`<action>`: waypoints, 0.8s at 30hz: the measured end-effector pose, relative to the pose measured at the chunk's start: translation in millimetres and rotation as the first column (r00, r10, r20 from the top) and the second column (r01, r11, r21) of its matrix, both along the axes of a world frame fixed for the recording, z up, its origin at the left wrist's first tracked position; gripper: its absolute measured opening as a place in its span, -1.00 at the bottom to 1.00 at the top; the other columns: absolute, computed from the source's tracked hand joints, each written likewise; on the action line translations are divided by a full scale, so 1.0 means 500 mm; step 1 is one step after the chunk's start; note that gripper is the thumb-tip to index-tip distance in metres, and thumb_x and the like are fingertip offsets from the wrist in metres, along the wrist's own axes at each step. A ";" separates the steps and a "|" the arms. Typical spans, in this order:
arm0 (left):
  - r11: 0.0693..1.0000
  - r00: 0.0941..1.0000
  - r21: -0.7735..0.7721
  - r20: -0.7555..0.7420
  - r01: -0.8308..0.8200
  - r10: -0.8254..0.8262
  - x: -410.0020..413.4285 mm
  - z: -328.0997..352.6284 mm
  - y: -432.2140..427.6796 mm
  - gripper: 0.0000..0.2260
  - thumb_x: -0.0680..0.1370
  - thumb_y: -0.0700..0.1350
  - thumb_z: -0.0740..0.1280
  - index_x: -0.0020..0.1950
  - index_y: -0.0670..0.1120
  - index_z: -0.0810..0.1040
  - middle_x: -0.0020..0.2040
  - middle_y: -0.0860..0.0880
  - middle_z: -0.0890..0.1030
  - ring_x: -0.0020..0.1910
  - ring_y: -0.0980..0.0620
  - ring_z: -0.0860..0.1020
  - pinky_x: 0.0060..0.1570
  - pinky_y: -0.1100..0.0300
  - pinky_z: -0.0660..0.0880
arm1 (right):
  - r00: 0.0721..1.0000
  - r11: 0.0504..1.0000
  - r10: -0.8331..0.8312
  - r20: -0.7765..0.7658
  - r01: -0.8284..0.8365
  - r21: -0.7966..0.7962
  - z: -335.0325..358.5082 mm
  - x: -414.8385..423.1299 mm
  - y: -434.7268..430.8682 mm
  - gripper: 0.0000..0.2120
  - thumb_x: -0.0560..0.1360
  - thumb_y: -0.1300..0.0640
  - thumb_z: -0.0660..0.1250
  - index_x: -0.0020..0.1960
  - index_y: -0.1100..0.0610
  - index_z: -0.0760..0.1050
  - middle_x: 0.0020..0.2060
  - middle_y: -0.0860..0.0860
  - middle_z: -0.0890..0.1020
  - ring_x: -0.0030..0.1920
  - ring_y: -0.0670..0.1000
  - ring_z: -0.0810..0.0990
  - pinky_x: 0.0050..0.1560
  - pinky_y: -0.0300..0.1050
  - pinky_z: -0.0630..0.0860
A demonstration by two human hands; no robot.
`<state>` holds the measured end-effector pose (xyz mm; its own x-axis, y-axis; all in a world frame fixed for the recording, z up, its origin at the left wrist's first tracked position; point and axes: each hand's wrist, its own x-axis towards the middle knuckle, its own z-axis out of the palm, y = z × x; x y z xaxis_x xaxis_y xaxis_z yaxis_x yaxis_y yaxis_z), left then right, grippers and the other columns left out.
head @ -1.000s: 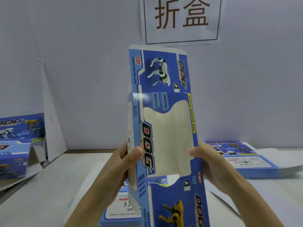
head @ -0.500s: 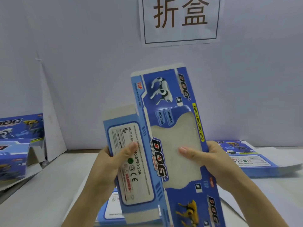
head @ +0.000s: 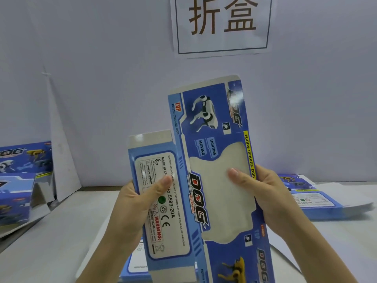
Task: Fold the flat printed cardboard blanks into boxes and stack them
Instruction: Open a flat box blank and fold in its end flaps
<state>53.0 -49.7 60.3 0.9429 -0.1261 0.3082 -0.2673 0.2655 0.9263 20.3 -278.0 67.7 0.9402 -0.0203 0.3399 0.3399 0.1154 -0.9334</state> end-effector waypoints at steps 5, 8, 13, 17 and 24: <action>0.999 1.000 0.028 -0.005 0.028 -0.028 0.001 0.001 -0.003 -0.85 0.23 0.03 0.47 -0.24 0.06 0.68 -0.17 -0.16 0.70 -0.25 -0.17 0.68 -0.42 0.10 0.59 | 1.000 1.000 -0.013 0.014 0.013 0.001 0.001 -0.001 -0.002 -0.73 0.24 -0.09 0.45 -0.10 -0.02 0.67 -0.11 0.12 0.72 -0.16 0.14 0.71 -0.29 -0.10 0.62; 0.992 0.995 0.073 -0.022 0.099 -0.098 0.002 -0.001 -0.002 -0.86 0.30 -0.04 0.56 -0.20 0.06 0.68 -0.15 -0.16 0.70 -0.21 -0.17 0.69 -0.39 0.10 0.60 | 0.998 0.998 -0.053 0.023 0.052 0.027 0.000 0.002 -0.006 -0.74 0.25 -0.08 0.44 -0.10 -0.03 0.67 -0.12 0.12 0.72 -0.17 0.13 0.72 -0.30 -0.12 0.61; 0.990 0.993 0.095 -0.067 0.105 -0.099 0.009 -0.006 0.001 -0.60 0.18 -0.13 0.47 0.00 -0.08 0.55 -0.14 -0.18 0.70 -0.21 -0.19 0.68 -0.40 0.06 0.61 | 0.999 0.999 -0.036 -0.022 0.035 -0.039 -0.002 0.002 -0.012 -0.56 0.18 -0.07 0.60 0.01 0.04 0.63 -0.10 0.09 0.72 -0.13 0.14 0.71 -0.26 -0.07 0.64; 0.990 0.998 0.128 -0.041 0.053 -0.048 0.007 -0.007 -0.001 -0.54 0.16 -0.05 0.49 0.03 -0.09 0.57 -0.13 -0.18 0.70 -0.20 -0.20 0.68 -0.35 0.00 0.63 | 0.998 0.998 -0.022 -0.056 0.018 -0.063 -0.005 0.003 -0.007 -0.50 0.14 0.07 0.65 0.03 0.05 0.60 -0.09 0.11 0.72 -0.12 0.16 0.71 -0.22 0.02 0.66; 0.990 0.998 0.141 -0.047 -0.023 0.030 0.007 -0.009 -0.005 -0.64 0.23 -0.06 0.47 0.00 -0.05 0.56 -0.19 -0.14 0.71 -0.27 -0.17 0.68 -0.43 0.08 0.60 | 0.998 0.999 -0.032 -0.061 0.031 -0.020 -0.009 0.006 -0.002 -0.53 0.12 0.03 0.56 0.02 0.07 0.62 -0.12 0.12 0.72 -0.14 0.17 0.71 -0.24 0.03 0.66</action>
<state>56.3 -52.3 55.6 0.9600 -0.1391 0.2430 -0.2263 0.1256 0.9659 23.5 -279.0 63.2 0.9582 -0.0445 0.2826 0.2855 0.0873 -0.9544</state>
